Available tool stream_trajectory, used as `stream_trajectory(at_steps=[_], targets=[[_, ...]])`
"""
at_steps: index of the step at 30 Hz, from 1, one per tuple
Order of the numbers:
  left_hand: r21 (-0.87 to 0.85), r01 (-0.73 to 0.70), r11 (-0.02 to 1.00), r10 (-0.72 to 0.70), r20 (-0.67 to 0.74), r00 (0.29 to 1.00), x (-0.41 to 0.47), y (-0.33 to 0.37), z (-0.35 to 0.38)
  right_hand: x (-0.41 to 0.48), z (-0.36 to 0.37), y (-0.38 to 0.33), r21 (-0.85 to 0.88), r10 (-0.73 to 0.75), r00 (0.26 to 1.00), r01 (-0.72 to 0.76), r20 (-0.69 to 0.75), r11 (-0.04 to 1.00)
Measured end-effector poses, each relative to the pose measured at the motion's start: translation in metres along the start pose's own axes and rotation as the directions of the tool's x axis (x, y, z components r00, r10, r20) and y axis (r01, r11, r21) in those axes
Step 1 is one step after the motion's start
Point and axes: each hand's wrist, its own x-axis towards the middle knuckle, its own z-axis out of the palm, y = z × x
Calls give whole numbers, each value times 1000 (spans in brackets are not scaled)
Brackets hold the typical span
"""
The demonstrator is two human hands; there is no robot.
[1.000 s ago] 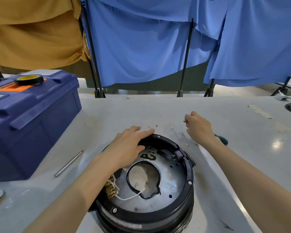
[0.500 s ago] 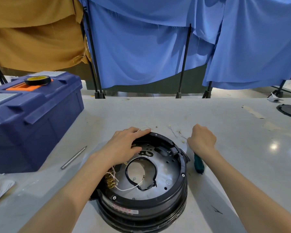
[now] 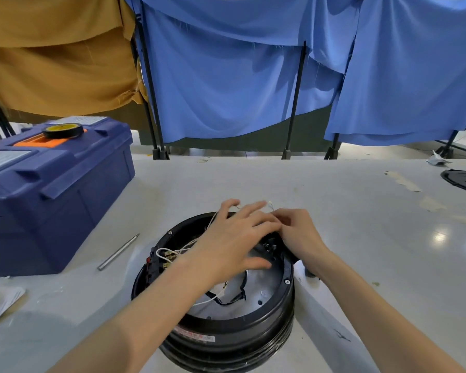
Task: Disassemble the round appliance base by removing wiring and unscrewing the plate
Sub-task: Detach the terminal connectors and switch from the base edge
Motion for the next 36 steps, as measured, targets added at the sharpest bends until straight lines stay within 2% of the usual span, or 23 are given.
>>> stream_trajectory(at_steps=[3,7,14,20,23,27,36], targets=[[97,-52,994,56,-39,998,7,7,4,-4,2,4,206,64,996,-75,61,976],[171,-124,977,128,-14,992,14,11,9,-6,1,8,317,69,994,-94,90,944],[202,-183,962,183,18,983,16,10,10,-5,4,9,299,24,991,-64,134,952],[434,-308,847,342,0,940,16,6,15,-1,2,18,227,-36,984,-5,176,974],[519,-349,781,413,-9,911,15,0,19,-5,2,22,288,-74,980,19,182,957],[545,-374,750,462,-28,887,17,-5,26,-8,4,24,382,-86,977,5,195,924],[580,-376,723,499,-61,865,22,0,35,-8,5,24,325,-74,987,23,146,945]])
